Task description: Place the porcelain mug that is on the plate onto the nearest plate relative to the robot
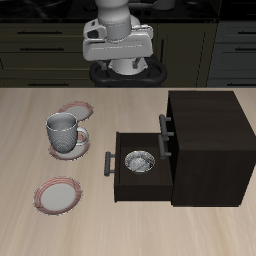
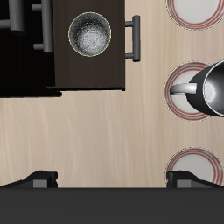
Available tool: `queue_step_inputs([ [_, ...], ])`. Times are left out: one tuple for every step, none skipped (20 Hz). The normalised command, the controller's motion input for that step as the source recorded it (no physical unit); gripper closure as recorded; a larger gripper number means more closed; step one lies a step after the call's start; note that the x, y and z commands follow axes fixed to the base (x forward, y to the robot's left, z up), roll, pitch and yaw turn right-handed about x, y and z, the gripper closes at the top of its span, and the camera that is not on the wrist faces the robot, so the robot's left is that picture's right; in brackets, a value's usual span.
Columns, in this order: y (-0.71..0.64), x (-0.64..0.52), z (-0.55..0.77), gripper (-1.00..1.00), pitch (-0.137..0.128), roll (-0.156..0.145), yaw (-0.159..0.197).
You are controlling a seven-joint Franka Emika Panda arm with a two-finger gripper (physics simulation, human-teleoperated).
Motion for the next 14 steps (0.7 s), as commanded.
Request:
queue_step_inputs([
  [-0.44, 0.12, 0.12, -1.0, -0.046, 0.01, 0.016],
  [-0.51, 0.16, 0.09, -1.0, -0.031, -0.023, -0.014],
  [-0.53, 0.21, 0.08, -1.0, 0.025, 0.009, -0.036],
  [-0.44, 0.19, 0.15, -1.0, -0.09, 0.048, 0.02],
  [-0.71, 0.21, 0.08, -1.0, -0.05, -0.092, -0.024],
  [0.0, -0.03, -0.01, -1.0, 0.0, 0.0, 0.0],
  [-1.1, 0.44, 0.09, -1.0, 0.012, -0.007, -0.023],
  [-0.67, 0.17, 0.07, -1.0, -0.052, -0.047, -0.025],
  [-0.55, 0.23, -0.07, -1.0, 0.055, 0.018, 0.002],
  [-0.69, 0.09, 0.01, -1.0, -0.031, -0.067, -0.012],
  [-0.54, 0.15, -0.02, -1.0, -0.078, -0.034, -0.028],
  [-0.49, 0.2, -0.11, -1.0, 0.024, 0.02, 0.08],
  [-0.64, 0.13, -0.07, -1.0, 0.012, -0.063, -0.064],
  [-0.47, 0.1, -0.05, -1.0, -0.038, -0.043, -0.027],
])
